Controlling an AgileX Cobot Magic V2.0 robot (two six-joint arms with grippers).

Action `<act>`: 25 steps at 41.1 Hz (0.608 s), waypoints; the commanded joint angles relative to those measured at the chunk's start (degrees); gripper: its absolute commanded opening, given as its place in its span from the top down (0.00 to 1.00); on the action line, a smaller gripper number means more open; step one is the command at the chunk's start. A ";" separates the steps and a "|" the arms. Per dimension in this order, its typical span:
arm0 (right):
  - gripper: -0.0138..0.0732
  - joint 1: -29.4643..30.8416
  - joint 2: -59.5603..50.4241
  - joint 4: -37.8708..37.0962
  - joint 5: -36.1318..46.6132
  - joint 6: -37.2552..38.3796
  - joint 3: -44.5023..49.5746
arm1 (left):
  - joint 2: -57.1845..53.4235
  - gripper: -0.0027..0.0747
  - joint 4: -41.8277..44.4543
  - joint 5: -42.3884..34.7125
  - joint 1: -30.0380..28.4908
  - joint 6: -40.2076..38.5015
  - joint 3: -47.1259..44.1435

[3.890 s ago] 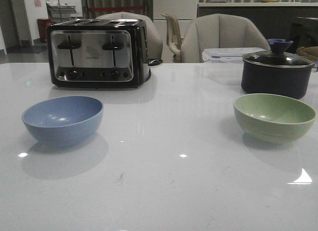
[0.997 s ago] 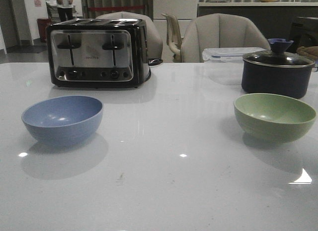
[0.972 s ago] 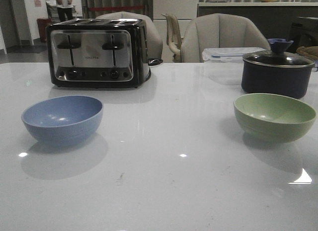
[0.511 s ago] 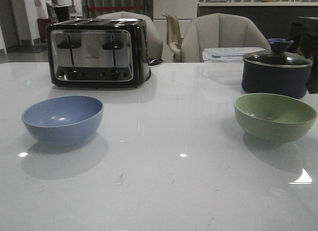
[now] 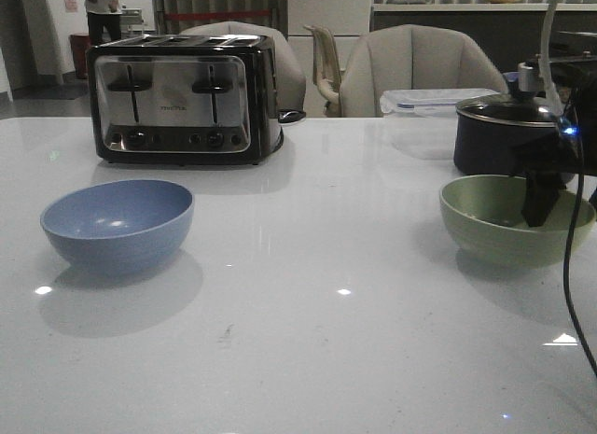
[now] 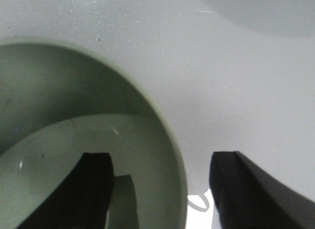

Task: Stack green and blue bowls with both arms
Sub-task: 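Grasp the rim of the pale green bowl with the right gripper, then carry the green bowl toward the table center and set it down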

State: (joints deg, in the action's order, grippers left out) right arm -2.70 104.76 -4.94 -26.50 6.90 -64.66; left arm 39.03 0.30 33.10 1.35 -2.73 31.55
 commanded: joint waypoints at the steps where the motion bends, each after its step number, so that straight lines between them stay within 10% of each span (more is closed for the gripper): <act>1: 0.39 0.54 -1.96 -0.84 2.62 -0.29 -2.17 | 0.29 0.28 0.07 -4.33 0.17 -0.33 1.71; 13: 0.71 0.42 -3.55 -0.84 2.40 -0.29 -2.17 | 0.29 0.28 0.25 -4.33 0.17 -0.33 1.71; 25: 0.79 -3.86 -12.45 -0.84 1.96 -0.47 -2.17 | 0.29 0.28 0.19 -4.33 0.17 -0.33 1.71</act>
State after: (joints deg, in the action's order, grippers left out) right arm -4.67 98.44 -5.22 -26.99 6.90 -65.24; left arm 39.03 0.40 33.10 1.35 -2.73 31.55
